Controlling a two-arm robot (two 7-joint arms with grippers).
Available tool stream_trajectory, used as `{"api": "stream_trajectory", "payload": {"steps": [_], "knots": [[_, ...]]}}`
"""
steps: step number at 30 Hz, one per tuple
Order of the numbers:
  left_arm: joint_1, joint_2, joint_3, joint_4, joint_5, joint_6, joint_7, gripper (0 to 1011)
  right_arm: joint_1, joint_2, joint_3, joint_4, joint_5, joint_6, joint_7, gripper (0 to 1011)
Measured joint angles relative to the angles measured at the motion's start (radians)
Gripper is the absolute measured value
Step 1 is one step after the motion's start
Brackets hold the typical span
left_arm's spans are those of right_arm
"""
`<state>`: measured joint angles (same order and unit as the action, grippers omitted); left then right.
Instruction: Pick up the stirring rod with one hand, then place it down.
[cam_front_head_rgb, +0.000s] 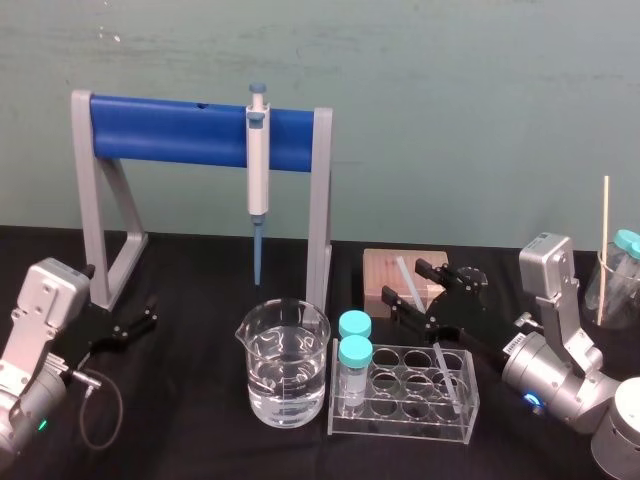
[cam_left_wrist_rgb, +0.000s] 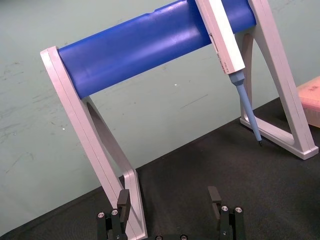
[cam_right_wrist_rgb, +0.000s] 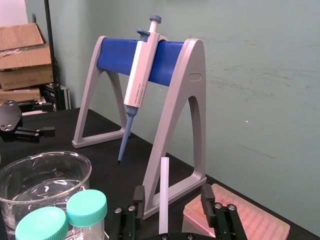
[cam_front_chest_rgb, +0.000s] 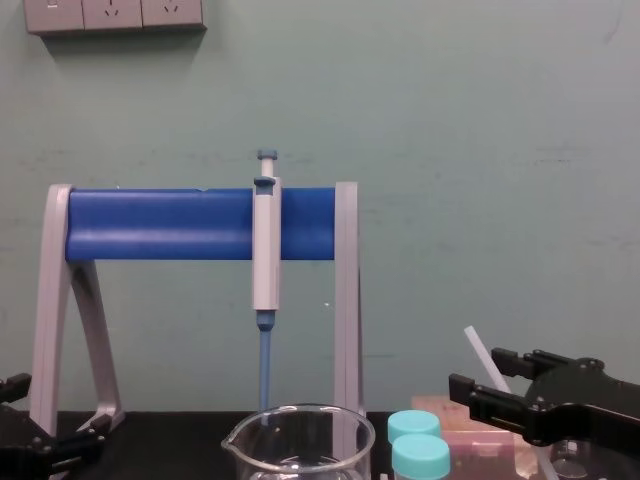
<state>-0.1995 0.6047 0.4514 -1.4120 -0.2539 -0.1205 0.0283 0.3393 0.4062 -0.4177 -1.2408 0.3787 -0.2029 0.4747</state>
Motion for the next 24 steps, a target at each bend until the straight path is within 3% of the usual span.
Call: {"api": "stream_trajectory", "payload": {"steps": [18,24], "knots": [[0.0,0.0,0.0,0.0,0.0,0.0,0.0,1000,0.0,0.0,0.0,0.0,0.001,0.0,0.0,139],[0.0,0.0,0.0,0.0,0.0,0.0,0.0,1000,0.0,0.0,0.0,0.0,0.001,0.0,0.0,69]]}}
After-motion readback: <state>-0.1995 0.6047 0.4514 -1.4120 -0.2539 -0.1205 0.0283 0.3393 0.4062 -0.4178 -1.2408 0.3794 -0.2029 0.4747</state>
